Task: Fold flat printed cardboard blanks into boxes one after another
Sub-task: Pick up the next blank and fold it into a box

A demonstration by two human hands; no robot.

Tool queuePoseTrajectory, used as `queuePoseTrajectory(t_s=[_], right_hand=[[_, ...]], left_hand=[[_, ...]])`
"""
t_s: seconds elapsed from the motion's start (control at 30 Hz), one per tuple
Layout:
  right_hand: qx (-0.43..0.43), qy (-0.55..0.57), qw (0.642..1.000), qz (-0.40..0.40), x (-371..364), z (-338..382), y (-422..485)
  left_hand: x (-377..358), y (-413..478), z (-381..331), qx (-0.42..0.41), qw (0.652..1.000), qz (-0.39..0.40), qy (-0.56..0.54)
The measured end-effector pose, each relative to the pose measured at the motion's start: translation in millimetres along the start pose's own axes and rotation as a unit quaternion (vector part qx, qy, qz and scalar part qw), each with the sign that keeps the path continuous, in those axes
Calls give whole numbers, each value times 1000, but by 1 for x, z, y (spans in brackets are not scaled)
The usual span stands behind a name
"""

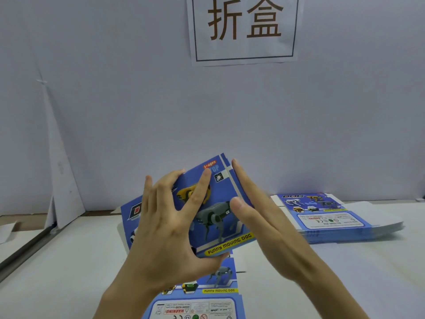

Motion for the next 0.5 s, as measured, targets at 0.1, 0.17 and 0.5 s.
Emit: queuePoseTrajectory(t_s=[0.1,0.17,0.5], right_hand=[[10,-20,999,35,5,6,0],[13,-16,999,40,5,5,-1],[59,-79,994,52,-10,4,-3]], left_hand=[[4,0,-2,0,1000,2,-30],[7,1,-5,5,999,3,-52],[12,2,1,3,999,-9,-54]])
Point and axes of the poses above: each hand's wrist, its own y-axis towards the middle knuckle, its own x-axis out of the back of the hand, z = x × y, the point moved 3 cm from there along y, towards the middle knuckle, and after that the axes turned 11 degrees about y, right-handed, at the moved point
